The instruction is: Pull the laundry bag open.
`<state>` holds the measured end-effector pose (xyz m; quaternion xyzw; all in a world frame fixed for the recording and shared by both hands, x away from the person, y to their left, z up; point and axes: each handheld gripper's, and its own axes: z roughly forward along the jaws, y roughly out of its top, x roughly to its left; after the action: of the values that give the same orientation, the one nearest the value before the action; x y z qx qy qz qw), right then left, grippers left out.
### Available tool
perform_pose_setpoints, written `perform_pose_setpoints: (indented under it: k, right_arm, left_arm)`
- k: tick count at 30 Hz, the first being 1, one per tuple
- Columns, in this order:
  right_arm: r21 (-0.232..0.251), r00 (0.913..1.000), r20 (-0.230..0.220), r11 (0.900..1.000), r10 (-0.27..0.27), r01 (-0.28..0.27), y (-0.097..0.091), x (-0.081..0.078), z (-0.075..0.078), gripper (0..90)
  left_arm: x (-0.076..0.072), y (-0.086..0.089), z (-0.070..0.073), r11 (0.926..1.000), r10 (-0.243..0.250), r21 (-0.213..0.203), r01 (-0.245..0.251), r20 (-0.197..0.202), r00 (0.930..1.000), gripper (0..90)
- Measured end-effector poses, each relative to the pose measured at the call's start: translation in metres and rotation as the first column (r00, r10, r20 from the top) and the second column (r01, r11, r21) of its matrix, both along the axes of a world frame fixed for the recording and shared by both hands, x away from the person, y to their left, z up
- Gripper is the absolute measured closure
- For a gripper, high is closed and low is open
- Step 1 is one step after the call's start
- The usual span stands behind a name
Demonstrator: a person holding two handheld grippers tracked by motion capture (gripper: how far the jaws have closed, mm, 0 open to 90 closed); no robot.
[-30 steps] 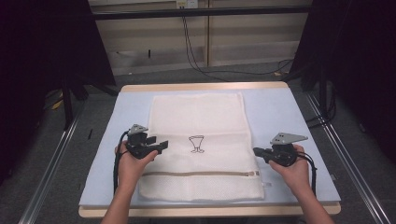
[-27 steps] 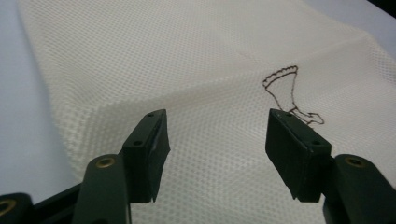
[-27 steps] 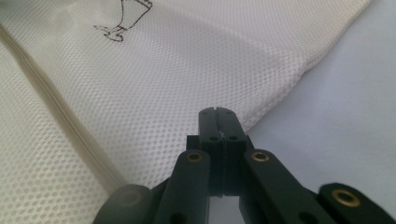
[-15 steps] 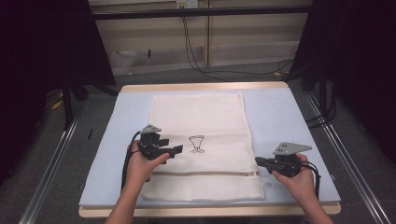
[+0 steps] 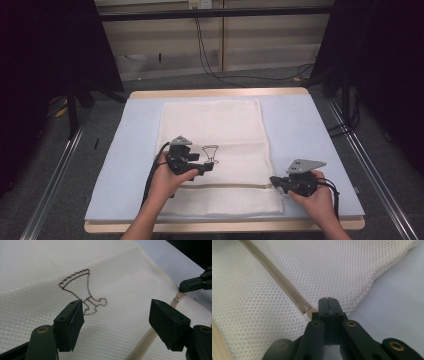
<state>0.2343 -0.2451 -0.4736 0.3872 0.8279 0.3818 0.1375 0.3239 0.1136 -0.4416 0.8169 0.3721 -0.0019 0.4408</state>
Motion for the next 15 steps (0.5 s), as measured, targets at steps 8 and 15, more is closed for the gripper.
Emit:
perform_pose_setpoints:
  k: [8, 15]
  right_arm:
    - [0.044, 0.9986, -0.048, 0.9988, -0.02, 0.022, 0.004, -0.002, -0.003, 90.0]
    - [0.042, 0.9989, -0.047, 0.9991, 0.007, -0.005, 0.014, 0.0, -0.001, 90.0]
  left_arm:
    - [-0.016, -0.033, -0.005, 0.9916, -0.127, -0.035, 0.125, -0.094, 0.9874, 38.1]
    - [-0.028, -0.068, -0.014, 0.9688, -0.245, -0.08, 0.235, -0.171, 0.9542, 43.4]
